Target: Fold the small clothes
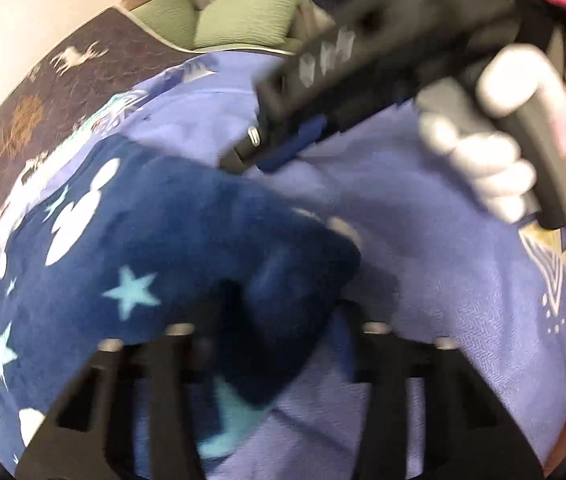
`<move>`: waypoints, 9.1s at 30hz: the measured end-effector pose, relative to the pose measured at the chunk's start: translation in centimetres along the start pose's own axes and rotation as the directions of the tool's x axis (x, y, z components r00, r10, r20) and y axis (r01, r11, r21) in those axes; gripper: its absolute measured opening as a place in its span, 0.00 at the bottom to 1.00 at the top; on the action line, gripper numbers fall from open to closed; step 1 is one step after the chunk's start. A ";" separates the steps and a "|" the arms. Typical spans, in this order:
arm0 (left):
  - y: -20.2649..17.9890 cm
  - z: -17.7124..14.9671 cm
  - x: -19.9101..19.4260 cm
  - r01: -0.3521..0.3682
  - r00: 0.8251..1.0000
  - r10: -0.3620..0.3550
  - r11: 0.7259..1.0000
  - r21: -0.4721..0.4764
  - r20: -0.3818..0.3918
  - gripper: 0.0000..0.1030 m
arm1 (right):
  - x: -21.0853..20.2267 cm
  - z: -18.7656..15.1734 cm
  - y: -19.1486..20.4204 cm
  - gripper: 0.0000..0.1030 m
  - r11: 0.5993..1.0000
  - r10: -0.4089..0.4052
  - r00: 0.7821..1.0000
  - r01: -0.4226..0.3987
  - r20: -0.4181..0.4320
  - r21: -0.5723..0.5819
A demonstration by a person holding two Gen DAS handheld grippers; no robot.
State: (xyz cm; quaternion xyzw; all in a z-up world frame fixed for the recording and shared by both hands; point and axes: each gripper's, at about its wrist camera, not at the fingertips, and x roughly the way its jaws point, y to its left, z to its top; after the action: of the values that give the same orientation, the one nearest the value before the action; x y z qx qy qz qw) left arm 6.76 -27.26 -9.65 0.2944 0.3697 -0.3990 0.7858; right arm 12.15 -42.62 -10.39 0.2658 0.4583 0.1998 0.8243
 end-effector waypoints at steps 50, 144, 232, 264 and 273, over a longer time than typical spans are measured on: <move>1.9 -6.0 -5.3 0.249 0.958 -0.218 0.955 -0.160 0.188 0.43 | -6.9 -7.6 4.6 0.10 0.979 0.112 0.992 -0.100 0.054 -0.180; 37.2 -27.7 -6.7 0.465 0.882 -0.164 0.452 -0.761 0.442 0.68 | 21.5 -22.0 37.0 0.69 0.163 -0.363 0.829 0.506 0.426 -0.847; 37.5 -27.6 -5.9 0.429 0.887 -0.084 0.509 -0.746 0.453 0.55 | 15.4 -21.9 37.7 0.84 0.383 -0.238 0.903 0.426 0.359 -0.819; 37.3 -18.1 -11.2 0.538 0.827 -0.160 0.500 -0.678 0.539 0.28 | 16.3 -16.1 39.4 0.29 0.550 -0.180 0.865 0.483 0.468 -0.681; 31.4 -5.9 -14.3 0.479 0.848 -0.185 0.671 -0.566 0.498 0.28 | 6.1 -11.5 34.6 0.29 0.782 -0.062 0.846 0.370 0.529 -0.502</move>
State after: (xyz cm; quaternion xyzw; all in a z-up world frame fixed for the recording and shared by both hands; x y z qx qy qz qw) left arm 25.39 -0.97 4.05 -0.1709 0.3676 -0.4287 0.8074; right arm 2.33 -9.24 2.04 -0.0166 0.1805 0.1587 0.9705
